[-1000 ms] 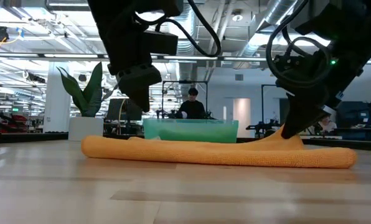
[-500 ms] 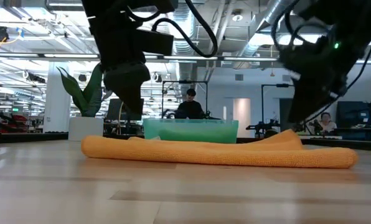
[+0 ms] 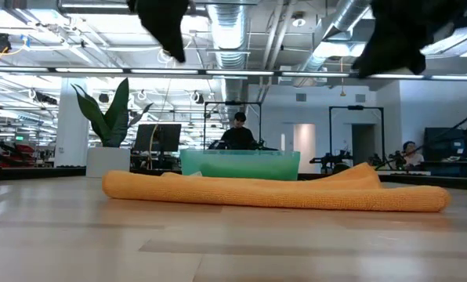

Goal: Roll microfiber towels into tight, uniform cylinder then place into a basket
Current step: Fold the orange towel

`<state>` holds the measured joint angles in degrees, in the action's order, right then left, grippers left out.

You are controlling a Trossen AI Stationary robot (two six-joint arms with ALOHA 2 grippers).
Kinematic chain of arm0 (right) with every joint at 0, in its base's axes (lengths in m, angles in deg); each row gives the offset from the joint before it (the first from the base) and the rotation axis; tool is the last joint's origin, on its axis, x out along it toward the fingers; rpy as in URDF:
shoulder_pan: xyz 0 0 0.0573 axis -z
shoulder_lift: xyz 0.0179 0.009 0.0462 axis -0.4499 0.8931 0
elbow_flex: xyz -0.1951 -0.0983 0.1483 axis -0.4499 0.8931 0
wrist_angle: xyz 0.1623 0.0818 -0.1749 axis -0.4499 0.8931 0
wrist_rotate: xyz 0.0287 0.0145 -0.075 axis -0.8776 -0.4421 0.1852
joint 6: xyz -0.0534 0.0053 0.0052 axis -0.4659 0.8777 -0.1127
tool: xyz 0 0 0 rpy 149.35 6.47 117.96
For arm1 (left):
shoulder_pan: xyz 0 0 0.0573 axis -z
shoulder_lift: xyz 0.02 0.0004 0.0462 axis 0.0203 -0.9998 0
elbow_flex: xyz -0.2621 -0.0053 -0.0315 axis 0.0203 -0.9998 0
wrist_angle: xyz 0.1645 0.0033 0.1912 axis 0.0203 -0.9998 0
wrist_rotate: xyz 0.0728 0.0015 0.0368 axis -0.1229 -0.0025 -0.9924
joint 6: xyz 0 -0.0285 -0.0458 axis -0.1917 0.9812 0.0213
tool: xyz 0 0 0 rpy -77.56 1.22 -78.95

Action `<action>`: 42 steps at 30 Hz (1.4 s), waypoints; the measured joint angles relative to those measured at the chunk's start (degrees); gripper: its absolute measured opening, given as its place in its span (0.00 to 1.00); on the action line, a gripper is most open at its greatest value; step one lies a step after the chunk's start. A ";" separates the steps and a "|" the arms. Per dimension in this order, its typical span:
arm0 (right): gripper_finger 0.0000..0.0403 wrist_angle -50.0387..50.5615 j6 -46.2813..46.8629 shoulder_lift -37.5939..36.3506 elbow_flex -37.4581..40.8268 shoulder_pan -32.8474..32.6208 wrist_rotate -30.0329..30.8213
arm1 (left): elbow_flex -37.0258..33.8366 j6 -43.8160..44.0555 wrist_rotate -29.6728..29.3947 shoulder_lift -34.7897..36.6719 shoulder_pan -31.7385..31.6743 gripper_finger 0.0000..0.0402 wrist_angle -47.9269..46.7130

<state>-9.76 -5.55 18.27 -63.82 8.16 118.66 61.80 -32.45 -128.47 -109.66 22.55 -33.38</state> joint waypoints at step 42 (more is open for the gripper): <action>0.30 -16.46 -12.18 7.92 -0.06 0.26 2.12 | -28.33 -17.53 42.23 -6.84 -15.10 0.26 70.16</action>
<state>-26.22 -17.73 26.19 -63.88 8.42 120.79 33.47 -49.98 -86.24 -116.50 7.45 36.78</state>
